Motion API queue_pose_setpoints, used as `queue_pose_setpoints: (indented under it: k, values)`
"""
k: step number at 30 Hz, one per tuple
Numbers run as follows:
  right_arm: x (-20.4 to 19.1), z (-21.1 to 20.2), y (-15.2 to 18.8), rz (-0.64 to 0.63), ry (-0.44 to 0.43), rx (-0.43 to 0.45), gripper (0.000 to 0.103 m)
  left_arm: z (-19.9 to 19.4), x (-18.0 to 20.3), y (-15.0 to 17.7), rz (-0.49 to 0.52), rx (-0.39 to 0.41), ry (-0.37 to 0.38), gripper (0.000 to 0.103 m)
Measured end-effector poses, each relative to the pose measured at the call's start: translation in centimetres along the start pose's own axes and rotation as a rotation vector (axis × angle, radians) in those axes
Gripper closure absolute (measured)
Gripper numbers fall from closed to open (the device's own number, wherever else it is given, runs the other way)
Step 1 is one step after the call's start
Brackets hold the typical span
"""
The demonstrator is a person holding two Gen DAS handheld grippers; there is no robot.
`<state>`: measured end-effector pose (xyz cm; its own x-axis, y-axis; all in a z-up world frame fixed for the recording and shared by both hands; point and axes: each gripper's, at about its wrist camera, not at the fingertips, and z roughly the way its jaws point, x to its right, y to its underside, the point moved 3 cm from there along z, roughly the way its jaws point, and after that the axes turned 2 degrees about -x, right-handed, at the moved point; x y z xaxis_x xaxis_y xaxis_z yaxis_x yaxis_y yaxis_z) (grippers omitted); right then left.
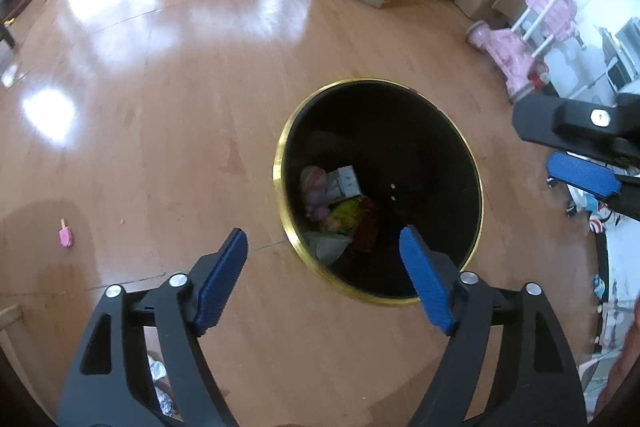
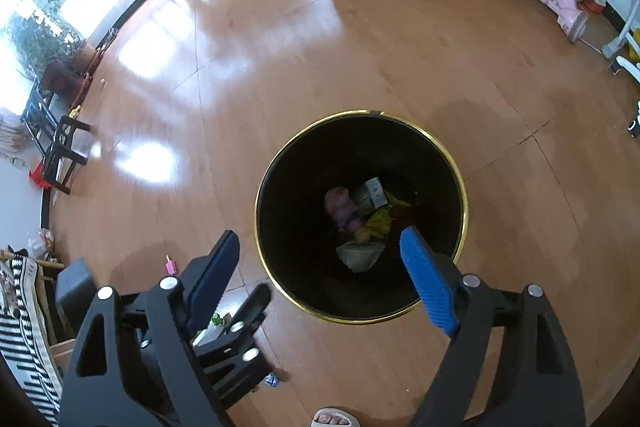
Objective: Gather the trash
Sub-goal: 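Move both tools back toward the remaining foil and snack wrapper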
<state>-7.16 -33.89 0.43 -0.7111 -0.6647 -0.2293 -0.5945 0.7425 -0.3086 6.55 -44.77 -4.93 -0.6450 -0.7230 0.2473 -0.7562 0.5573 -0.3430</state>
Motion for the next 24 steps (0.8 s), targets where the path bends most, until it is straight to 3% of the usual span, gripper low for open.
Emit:
queue_pose_setpoints:
  k: [4,10,16,20,22,24]
  values:
    - [-2.7,1.1,0.8,-0.068,-0.038,-0.037,0.019,-2.7,-4.6,2.7,-0.023,0.02,-0.076,0.015]
    - [-9.5,3.0,4.8,-0.257,-0.029,-0.085,0.015,-8.0,-17.6,11.2,-0.216,0.003,-0.215,0.013]
    - [-18.9,6.1,14.4,-0.541,-0.002,-0.135,0.012,-12.5,-27.8,21.5,-0.304,-0.045,-0.35,0.012]
    - [-22.9,9.3,21.6,-0.652,-0.004,-0.179,0.012,-13.4,-32.1,28.9,-0.399,-0.054,-0.355,0.012]
    - [-24.4,11.0,24.6,-0.708,0.001,-0.203,0.012,-12.8,-33.1,30.3,-0.433,-0.085,-0.385,0.012]
    - [-25.7,12.4,26.9,-0.768,0.029,-0.22,0.012,-12.1,-33.1,30.8,-0.438,-0.056,-0.337,0.012]
